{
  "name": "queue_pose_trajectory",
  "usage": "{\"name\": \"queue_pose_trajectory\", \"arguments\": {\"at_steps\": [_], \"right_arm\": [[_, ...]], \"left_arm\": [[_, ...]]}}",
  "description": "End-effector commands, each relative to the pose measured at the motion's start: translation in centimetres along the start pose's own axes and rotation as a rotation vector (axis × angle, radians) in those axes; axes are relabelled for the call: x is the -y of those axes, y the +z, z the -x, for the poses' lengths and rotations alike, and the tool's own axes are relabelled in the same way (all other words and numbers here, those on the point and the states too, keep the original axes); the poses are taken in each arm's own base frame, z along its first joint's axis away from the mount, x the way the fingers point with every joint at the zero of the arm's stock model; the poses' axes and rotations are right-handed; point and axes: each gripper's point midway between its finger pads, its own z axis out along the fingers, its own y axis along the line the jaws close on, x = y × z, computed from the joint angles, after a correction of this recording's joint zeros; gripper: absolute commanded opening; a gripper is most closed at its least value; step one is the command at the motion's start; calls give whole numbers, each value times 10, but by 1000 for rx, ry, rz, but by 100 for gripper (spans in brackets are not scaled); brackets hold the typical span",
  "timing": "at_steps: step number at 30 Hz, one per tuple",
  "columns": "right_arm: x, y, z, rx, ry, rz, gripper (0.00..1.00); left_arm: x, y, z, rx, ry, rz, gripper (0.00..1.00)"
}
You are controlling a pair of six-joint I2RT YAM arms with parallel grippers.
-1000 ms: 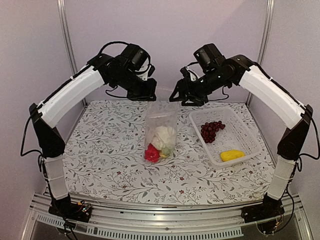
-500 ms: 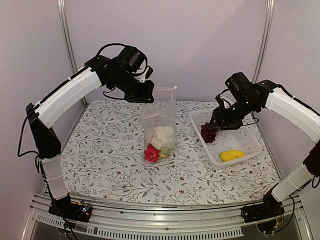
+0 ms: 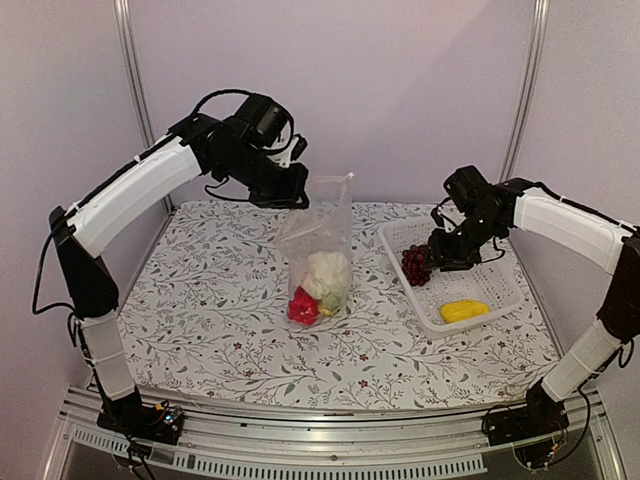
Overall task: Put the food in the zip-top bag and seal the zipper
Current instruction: Pick up the fake fruit from the bin.
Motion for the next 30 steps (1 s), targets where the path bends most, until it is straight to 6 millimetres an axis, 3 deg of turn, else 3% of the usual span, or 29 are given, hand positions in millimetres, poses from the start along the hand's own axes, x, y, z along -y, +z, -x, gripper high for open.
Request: {"name": "queue_pose_trajectory", "arguments": {"at_steps": [1, 4, 10, 16, 23, 30], "right_arm": [[-5, 21, 21, 24, 2, 19, 42], [-5, 35, 29, 12, 13, 11, 37], [-6, 67, 39, -21, 105, 8, 50], [-4, 95, 40, -69, 174, -5, 51], [9, 108, 40, -61, 239, -48, 44], [9, 127, 44, -74, 255, -28, 46]], "left_arm": [[1, -16, 5, 33, 3, -17, 1], [0, -17, 4, 32, 5, -12, 1], [-2, -17, 5, 33, 0, -11, 3], [-3, -18, 5, 29, 0, -14, 3], [-4, -20, 6, 26, -4, -17, 3], [-4, -15, 4, 13, -3, -23, 3]]}}
